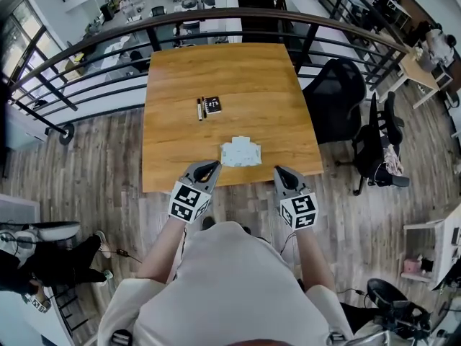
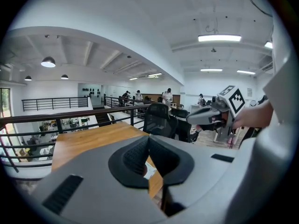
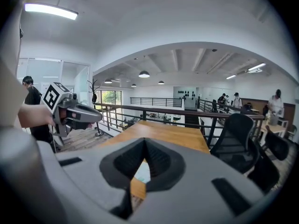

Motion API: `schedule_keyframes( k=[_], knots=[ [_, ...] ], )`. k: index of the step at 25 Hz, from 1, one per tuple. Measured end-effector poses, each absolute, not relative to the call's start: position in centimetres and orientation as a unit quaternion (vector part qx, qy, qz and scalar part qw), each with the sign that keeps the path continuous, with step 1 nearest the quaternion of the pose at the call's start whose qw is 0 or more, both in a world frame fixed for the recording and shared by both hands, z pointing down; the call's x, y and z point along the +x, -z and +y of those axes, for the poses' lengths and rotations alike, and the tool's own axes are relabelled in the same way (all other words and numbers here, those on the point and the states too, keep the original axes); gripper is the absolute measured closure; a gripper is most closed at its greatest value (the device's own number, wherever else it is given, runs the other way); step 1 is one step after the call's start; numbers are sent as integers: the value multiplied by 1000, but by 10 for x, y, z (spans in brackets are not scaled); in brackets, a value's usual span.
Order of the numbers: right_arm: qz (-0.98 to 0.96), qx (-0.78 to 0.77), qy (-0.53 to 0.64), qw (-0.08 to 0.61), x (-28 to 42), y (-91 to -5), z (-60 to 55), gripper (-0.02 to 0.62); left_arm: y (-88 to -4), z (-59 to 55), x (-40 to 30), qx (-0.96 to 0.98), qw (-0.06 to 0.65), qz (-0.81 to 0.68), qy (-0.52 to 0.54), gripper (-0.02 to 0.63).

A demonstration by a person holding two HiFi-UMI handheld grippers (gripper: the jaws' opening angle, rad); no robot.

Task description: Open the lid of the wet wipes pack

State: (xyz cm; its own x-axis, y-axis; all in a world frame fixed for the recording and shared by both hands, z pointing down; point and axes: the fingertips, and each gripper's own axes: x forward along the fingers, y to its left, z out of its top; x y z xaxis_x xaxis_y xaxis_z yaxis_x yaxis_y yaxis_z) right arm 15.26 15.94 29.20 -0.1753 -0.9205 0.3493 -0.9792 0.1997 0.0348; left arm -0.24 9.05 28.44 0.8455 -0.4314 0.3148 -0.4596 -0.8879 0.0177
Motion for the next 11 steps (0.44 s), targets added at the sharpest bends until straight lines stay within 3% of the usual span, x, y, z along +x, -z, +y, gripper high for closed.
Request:
schedule_keyframes(
  k=[11],
  knots=[
    [-761, 624, -94, 148, 156, -284, 161, 594, -278, 90, -3, 958, 44, -238, -151, 612]
  ],
)
